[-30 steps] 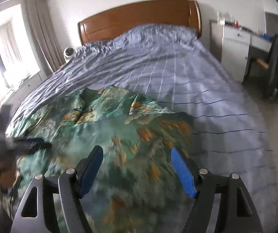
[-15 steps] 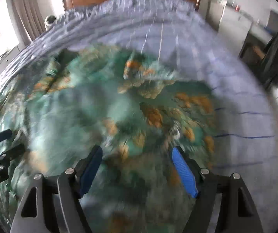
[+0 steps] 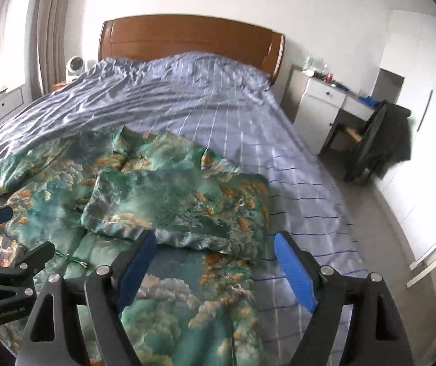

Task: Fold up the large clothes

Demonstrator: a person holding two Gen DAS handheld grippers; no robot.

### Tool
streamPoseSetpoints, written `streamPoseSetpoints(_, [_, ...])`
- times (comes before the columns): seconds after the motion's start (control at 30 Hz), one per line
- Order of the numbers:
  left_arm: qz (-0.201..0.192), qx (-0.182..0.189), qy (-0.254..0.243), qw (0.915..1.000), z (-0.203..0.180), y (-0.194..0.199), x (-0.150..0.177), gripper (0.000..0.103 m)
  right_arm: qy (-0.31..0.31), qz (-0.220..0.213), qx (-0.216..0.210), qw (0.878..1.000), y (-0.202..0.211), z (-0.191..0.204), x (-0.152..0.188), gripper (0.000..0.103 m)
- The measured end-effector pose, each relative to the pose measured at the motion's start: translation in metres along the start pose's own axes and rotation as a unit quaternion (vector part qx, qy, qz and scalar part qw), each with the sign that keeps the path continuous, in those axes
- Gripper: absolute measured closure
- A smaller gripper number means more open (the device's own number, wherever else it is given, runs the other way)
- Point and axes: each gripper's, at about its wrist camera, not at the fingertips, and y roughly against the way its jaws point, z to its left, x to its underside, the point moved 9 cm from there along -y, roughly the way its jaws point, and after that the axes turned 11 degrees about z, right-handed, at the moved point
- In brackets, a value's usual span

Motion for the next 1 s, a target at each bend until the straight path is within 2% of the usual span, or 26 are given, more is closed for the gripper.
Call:
streamPoseSetpoints(0.13, [-0.016, 0.004, 0.013, 0.9998, 0.006, 0.018, 0.001, 0.011, 0.002, -0.022, 0.025, 0.999, 0.028, -0.004, -0.001, 0.021])
streamPoseSetpoints(0.4, [-0.025, -0.006, 0.029, 0.9992, 0.019, 0.03, 0.007, 0.011, 0.007, -0.058, 0.051, 0.997, 0.066, -0.005, -0.005, 0.021])
streamPoseSetpoints(0.77, [-0.025, -0.007, 0.035, 0.999, 0.023, 0.031, 0.006, 0.01, 0.003, -0.078, 0.083, 0.993, 0.088, -0.017, -0.015, 0.021])
streamPoseSetpoints(0.87, [-0.014, -0.009, 0.043, 0.999, 0.031, 0.023, 0.01, 0.008, 0.006, -0.075, 0.074, 0.994, 0.085, -0.014, -0.014, 0.021])
streamPoseSetpoints(1.0, [0.014, -0.008, 0.078, 0.9968, 0.07, 0.0, 0.031, 0.008, 0.015, -0.069, 0.012, 0.997, 0.077, 0.009, 0.001, 0.021])
